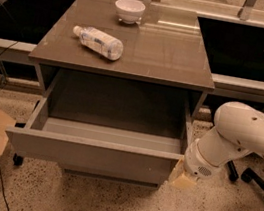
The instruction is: Close top drawer
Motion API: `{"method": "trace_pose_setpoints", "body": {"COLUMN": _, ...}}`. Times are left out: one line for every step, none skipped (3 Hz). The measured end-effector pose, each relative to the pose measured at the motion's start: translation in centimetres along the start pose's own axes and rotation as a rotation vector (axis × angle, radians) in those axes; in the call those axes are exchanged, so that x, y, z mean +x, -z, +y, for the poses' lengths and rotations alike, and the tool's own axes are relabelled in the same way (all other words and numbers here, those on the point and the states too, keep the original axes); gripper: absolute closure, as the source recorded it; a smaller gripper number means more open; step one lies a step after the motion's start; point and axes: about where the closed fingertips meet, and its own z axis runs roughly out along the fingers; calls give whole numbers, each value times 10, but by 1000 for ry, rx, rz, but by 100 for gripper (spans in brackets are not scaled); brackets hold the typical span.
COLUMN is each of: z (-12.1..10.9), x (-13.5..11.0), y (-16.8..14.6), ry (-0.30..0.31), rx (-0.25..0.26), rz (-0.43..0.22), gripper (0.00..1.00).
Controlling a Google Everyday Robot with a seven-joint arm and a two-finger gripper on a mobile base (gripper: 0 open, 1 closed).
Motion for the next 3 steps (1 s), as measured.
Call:
{"method": "trace_pose_setpoints", "body": {"z": -24, "x": -13, "y": -1, "ry": 35, "rx": 20, "rz": -30, "gripper": 100}}
{"method": "trace_pose_setpoints", "body": {"z": -24, "x": -13, "y": -1, "ry": 35, "rx": 20, "rz": -30, "gripper": 100}}
{"method": "trace_pose_setpoints", "body": {"z": -30, "x": -18, "y": -3, "ry": 33, "rx": 50, "rz": -28, "gripper": 100}}
